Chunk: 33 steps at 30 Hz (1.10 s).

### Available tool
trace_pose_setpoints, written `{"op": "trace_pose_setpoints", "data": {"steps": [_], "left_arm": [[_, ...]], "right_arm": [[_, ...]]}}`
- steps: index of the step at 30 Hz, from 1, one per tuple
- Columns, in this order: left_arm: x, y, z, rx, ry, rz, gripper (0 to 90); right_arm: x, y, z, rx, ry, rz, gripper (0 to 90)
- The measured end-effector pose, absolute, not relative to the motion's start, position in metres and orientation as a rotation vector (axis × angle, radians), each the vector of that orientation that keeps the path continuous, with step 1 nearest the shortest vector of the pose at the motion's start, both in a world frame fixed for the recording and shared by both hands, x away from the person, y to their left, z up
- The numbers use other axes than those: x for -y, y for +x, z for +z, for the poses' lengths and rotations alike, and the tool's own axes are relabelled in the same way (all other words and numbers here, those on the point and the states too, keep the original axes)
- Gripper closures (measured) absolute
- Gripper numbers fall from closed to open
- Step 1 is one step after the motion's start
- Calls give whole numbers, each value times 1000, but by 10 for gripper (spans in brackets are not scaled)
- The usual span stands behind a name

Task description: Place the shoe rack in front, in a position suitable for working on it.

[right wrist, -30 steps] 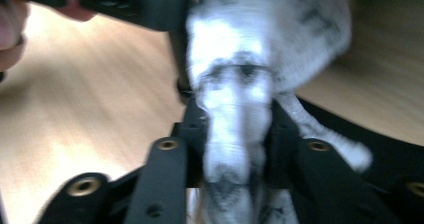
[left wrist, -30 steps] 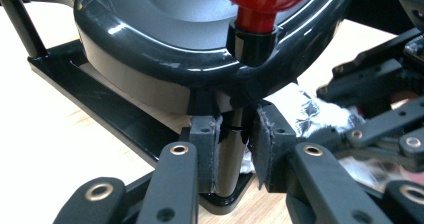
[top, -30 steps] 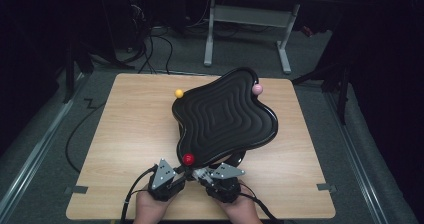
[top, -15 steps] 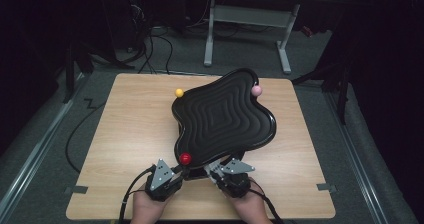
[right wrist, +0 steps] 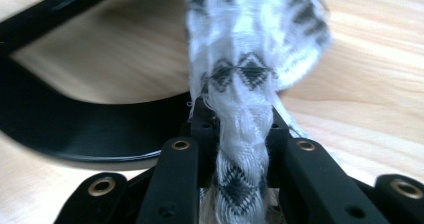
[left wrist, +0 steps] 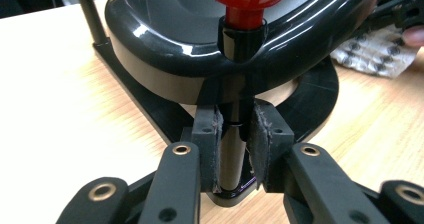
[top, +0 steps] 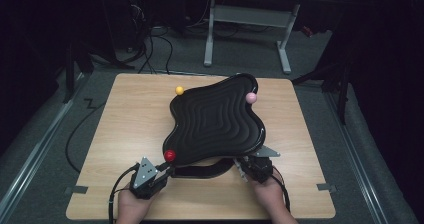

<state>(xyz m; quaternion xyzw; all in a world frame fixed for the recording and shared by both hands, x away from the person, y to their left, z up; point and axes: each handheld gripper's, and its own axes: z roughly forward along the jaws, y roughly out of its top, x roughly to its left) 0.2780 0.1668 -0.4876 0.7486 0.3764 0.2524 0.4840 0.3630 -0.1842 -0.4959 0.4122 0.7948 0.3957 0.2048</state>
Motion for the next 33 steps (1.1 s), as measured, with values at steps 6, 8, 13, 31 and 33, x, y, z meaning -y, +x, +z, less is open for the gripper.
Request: {"op": "trace_pose_setpoints", "data": {"steps": [6, 8, 13, 31, 33], "left_arm": [[-170, 279, -488, -930, 1813, 629, 746], [-170, 279, -488, -933, 1813, 631, 745], [-169, 280, -488, -932, 1815, 633, 746], [-138, 271, -487, -820, 1868, 568, 747], [-136, 270, -487, -813, 1872, 564, 747]], "right_arm": [[188, 371, -498, -2178, 1179, 1079, 761], [186, 370, -499, -2188, 1168, 1081, 761], [177, 362, -499, -2244, 1121, 1096, 763], [116, 317, -503, -2424, 879, 1172, 763], [106, 311, -503, -2440, 839, 1174, 764]]}}
